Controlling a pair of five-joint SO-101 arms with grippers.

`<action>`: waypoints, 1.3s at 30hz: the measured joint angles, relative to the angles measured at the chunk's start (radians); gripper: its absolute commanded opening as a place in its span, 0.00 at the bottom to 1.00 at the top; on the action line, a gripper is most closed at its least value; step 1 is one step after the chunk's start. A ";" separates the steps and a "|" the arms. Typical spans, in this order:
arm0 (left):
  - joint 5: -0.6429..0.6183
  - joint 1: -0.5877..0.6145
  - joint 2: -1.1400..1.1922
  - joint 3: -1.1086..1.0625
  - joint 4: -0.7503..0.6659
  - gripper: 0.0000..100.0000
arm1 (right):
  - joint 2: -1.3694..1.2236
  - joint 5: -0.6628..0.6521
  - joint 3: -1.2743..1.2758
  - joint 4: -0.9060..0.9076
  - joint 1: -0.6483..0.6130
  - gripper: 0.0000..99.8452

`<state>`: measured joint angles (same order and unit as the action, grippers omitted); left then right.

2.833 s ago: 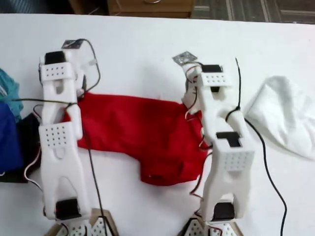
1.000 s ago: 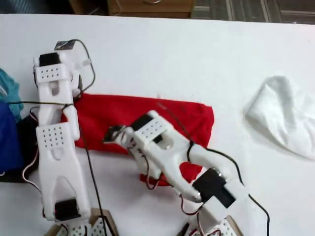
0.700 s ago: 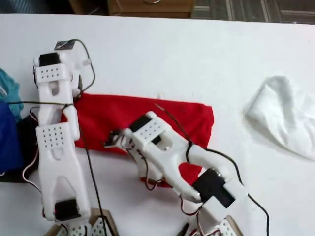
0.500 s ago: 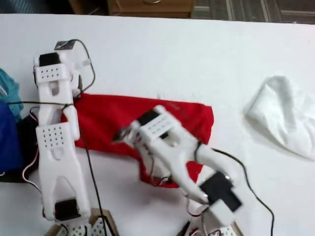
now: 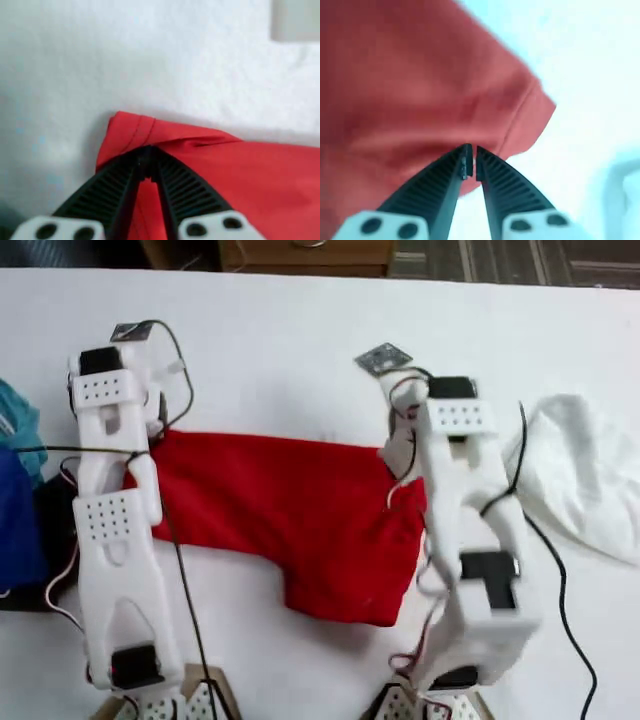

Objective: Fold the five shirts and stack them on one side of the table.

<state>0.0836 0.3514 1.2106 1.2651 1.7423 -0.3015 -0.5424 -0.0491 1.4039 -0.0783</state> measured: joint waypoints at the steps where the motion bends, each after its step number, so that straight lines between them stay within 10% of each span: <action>1: 0.000 0.000 0.000 0.000 0.000 0.02 | -0.063 0.000 -0.049 -0.003 0.008 0.02; 19: -0.064 0.002 0.000 0.002 -0.002 0.02 | -0.864 -0.002 -1.198 0.345 0.046 0.02; 39: -0.072 0.005 0.000 0.000 -0.003 0.02 | -0.281 -0.002 -0.500 0.347 -0.084 0.02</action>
<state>0.0115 0.3560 1.2106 1.2651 1.7392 -0.5823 -0.5439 -0.5493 1.7507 -0.1626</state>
